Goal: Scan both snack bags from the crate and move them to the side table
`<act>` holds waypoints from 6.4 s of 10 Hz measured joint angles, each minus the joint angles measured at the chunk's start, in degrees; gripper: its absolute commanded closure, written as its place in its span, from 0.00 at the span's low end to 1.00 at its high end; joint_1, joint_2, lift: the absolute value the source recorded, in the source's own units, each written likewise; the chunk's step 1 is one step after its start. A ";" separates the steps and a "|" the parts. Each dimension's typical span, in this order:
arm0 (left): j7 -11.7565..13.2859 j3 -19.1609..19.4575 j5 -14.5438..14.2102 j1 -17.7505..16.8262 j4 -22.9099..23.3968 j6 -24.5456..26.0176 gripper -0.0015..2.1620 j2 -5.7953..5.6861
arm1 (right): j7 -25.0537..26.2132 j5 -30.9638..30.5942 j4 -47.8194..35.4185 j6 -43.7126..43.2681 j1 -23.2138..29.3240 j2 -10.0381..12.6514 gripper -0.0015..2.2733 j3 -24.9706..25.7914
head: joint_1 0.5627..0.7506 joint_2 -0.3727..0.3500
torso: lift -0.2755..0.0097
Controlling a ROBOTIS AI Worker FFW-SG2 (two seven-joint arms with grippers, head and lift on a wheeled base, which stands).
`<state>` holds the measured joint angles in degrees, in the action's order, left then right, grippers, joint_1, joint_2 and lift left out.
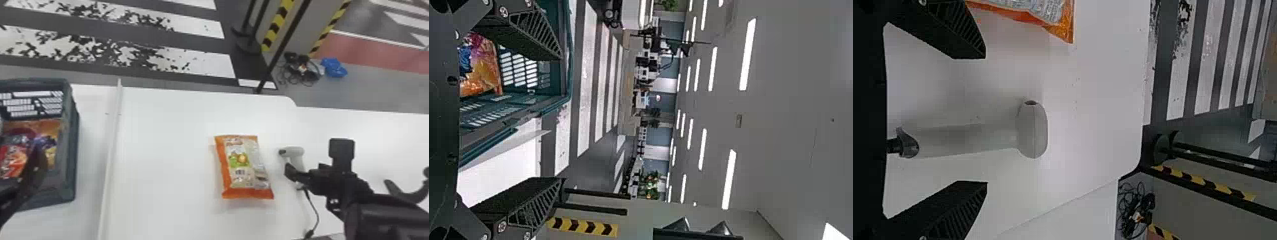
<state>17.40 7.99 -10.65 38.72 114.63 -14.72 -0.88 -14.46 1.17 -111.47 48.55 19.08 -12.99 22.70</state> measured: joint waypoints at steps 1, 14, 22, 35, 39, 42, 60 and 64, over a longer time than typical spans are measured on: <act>0.00 -0.02 0.06 -0.07 -0.01 0.09 0.07 0.03 | -1.00 0.38 2.99 -0.97 -1.22 -0.89 0.01 0.05 | 0.70 0.08 | 0.70; 0.00 0.01 -0.07 -0.41 -0.56 0.27 0.07 -0.26 | -5.28 -3.85 12.91 4.34 -8.75 -4.74 0.99 -1.85 | 0.70 0.03 | 0.70; -0.09 0.10 -0.07 -0.56 -1.47 0.22 0.07 -0.01 | -7.11 -0.88 -21.47 17.74 9.86 3.71 0.99 -2.21 | 0.70 0.22 | 0.70; -0.07 -0.30 -0.05 -1.10 -2.14 0.10 0.07 0.26 | -8.26 -6.62 -29.35 28.46 10.98 6.07 0.99 -13.51 | 0.70 0.44 | 0.70; -0.08 -0.25 -0.07 -1.10 -2.21 0.10 0.07 0.26 | -8.13 -6.90 -28.81 28.51 10.63 5.97 0.99 -13.91 | 0.70 0.44 | 0.70; -0.05 -0.17 -0.07 -1.10 -2.20 0.10 0.07 0.26 | -8.10 -5.19 -29.70 28.69 9.78 5.94 0.99 -10.03 | 0.70 0.40 | 0.70; 0.00 -0.34 0.02 -1.00 -2.12 0.27 0.07 0.26 | -5.84 -5.67 15.77 -8.49 -4.86 -2.66 0.99 -2.33 | 0.70 0.06 | 0.70; 0.00 -0.34 0.02 -0.71 -2.05 0.27 0.07 0.18 | -5.84 -6.18 16.23 -8.29 -4.84 -2.66 0.74 -3.02 | 0.70 0.06 | 0.70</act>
<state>17.40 7.65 -10.63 38.01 112.58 -14.45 -0.70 -20.30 -5.01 -95.24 40.26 14.25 -15.65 19.68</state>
